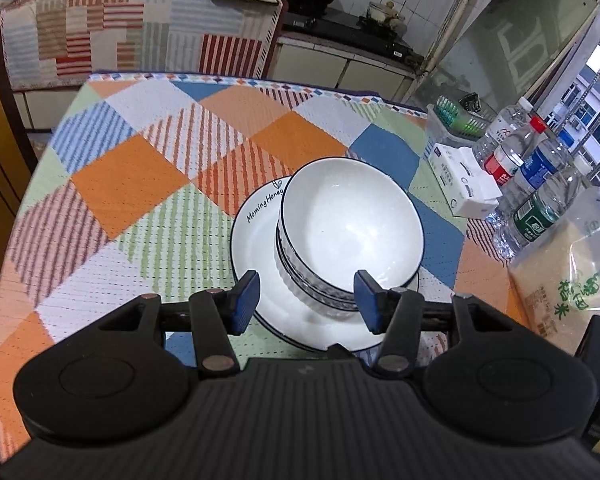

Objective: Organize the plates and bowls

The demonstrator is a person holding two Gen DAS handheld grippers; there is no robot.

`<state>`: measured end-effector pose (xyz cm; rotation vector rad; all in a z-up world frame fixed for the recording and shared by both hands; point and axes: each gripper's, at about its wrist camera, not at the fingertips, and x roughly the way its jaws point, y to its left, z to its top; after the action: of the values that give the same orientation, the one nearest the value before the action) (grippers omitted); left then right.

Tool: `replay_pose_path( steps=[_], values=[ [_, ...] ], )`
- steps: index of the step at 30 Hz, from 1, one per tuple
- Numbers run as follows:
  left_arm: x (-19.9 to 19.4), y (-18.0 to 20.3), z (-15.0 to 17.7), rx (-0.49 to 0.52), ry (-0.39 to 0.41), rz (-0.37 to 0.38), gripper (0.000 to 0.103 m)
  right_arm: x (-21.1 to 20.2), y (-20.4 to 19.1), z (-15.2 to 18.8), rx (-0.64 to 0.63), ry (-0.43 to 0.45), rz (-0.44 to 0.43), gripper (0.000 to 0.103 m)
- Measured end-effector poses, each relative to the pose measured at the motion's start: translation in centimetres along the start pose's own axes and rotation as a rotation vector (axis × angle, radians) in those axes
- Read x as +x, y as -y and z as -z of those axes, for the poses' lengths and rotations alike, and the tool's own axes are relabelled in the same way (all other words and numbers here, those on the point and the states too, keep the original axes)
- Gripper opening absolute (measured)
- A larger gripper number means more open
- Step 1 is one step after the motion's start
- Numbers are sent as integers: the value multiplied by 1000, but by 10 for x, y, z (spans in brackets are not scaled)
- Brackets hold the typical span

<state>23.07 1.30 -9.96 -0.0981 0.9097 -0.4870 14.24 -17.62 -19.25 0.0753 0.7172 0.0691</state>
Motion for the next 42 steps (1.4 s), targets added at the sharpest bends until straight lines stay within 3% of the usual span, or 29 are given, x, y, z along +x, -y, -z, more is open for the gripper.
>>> replay_pose_path(
  steps=[7, 22, 27, 34, 42],
  values=[
    [-49, 22, 17, 87, 49, -63, 54, -36, 2, -5, 63, -19, 3, 94],
    [-157, 38, 62, 86, 127, -110, 63, -126, -5, -11, 28, -1, 84, 95],
    [-176, 39, 75, 86, 139, -120, 66, -150, -14, -10, -1, 15, 112, 96],
    [-190, 43, 89, 91, 155, -133, 73, -170, -22, -6, -1, -3, 252, 100],
    [-195, 50, 100, 94, 175, -162, 77, -184, -17, -1, 48, -1, 289, 100]
  ],
)
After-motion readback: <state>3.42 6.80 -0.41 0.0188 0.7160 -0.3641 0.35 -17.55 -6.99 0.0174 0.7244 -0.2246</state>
